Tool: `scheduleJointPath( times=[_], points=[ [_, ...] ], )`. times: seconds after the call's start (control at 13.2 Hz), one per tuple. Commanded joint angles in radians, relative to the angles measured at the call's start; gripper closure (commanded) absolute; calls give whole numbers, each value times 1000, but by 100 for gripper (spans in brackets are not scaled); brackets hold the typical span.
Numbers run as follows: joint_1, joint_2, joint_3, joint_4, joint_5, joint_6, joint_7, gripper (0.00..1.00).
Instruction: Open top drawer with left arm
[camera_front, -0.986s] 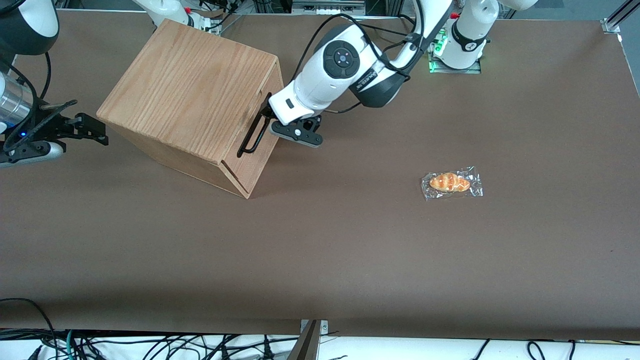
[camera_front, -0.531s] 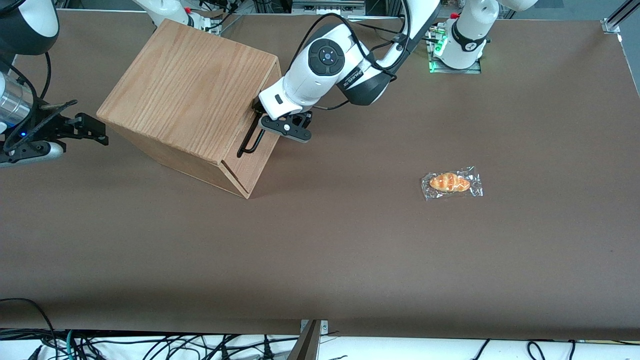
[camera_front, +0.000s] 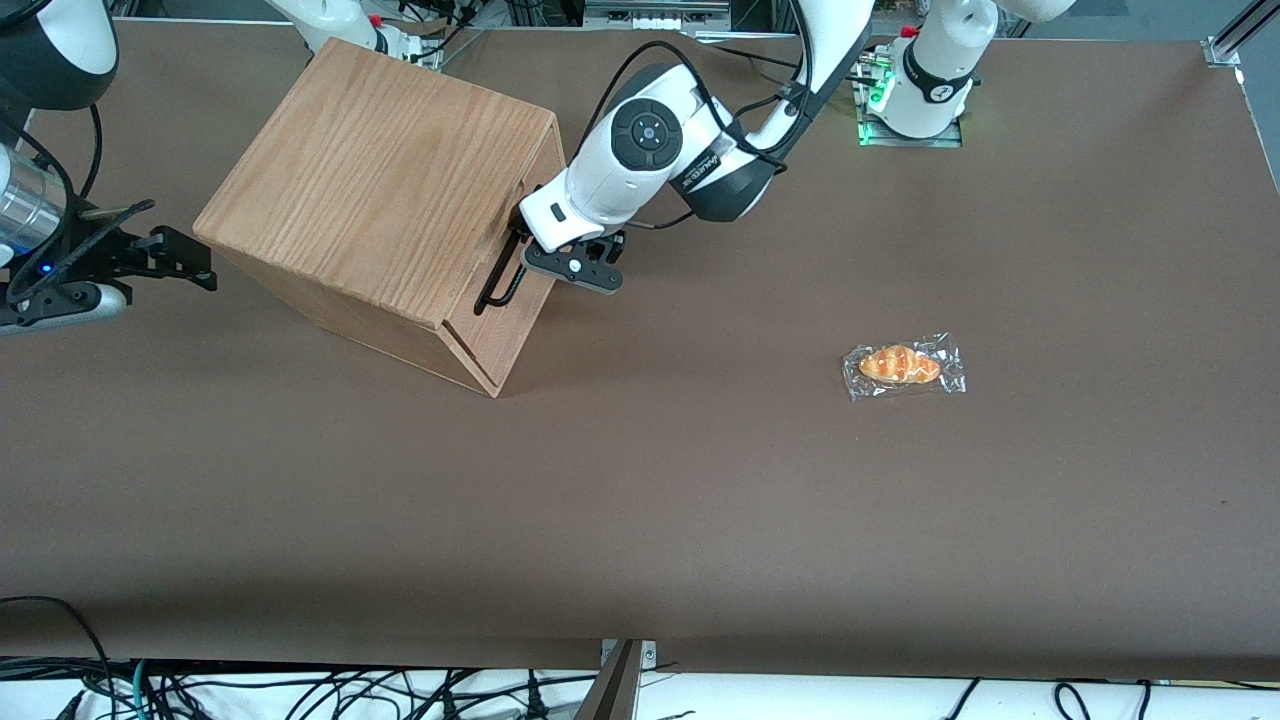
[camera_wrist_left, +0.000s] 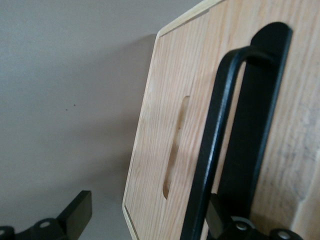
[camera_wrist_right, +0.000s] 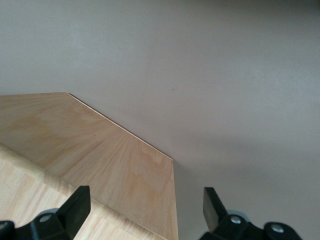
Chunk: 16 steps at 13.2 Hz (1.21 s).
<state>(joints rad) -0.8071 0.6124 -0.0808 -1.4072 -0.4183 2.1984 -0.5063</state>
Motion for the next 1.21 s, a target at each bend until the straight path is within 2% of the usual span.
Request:
scheduleJointPath(
  times=[0.0, 0.3, 1.14],
  points=[
    [-18, 35, 12, 40, -8, -3, 3, 0],
    [-8, 36, 18, 40, -5, -5, 41, 0],
    [103, 33, 23, 34, -2, -34, 135, 0]
  ],
)
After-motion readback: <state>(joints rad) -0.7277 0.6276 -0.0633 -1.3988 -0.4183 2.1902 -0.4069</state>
